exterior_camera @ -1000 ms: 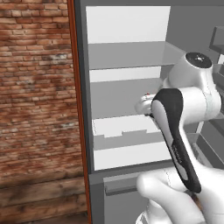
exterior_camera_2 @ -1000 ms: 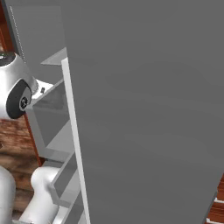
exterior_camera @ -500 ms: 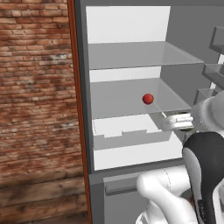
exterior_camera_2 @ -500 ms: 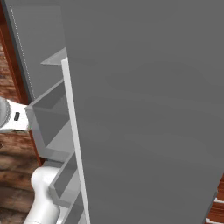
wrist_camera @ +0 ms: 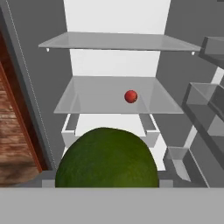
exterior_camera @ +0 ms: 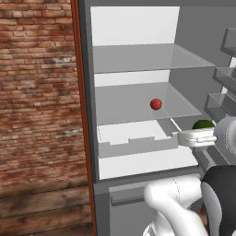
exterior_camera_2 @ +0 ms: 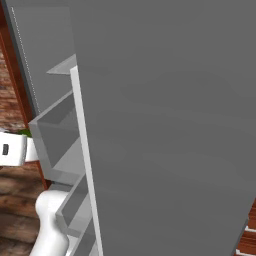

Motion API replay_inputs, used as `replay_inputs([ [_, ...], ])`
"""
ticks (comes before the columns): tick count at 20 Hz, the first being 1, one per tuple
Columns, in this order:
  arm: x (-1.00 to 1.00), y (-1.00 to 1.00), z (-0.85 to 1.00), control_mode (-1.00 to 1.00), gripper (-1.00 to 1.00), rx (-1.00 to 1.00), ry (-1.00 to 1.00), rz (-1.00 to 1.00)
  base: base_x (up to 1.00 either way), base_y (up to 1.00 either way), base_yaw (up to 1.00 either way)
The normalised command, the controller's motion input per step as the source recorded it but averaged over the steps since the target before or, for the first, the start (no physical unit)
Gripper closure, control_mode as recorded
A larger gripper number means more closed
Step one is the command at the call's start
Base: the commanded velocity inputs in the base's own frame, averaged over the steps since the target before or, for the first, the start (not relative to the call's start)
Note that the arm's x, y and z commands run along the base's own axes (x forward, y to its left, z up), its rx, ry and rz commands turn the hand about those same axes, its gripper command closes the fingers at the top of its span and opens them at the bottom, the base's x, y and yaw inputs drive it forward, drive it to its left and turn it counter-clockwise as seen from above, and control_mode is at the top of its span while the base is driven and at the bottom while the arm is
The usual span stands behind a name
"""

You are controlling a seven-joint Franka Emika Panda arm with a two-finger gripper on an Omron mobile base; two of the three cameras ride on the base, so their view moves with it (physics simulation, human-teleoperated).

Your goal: Grab the lime and onion from the fridge, place them in the blender, close the lid, and turn on the blender to create a marinade.

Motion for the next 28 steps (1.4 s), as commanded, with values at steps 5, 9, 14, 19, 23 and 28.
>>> replay_inputs([
  [5, -0.04, 0.06, 0.0, -1.0, 1.0, 0.0, 0.0, 0.0, 0.0, 0.0, 0.0],
  [9, 0.0, 0.0, 0.0, 1.0, 1.0, 0.0, 0.0, 0.0, -0.24, 0.29, 0.0],
  [14, 0.0, 0.0, 0.0, 1.0, 1.0, 0.0, 0.0, 0.0, -0.34, 0.38, 0.0],
  [19, 0.0, 0.0, 0.0, 1.0, 1.0, 0.0, 0.0, 0.0, -0.34, 0.43, 0.0],
  [23, 0.0, 0.0, 0.0, 1.0, 1.0, 0.0, 0.0, 0.0, -0.25, 0.42, -0.09],
  [28, 0.0, 0.0, 0.0, 1.0, 1.0, 0.0, 0.0, 0.0, -0.18, 0.44, -0.28],
])
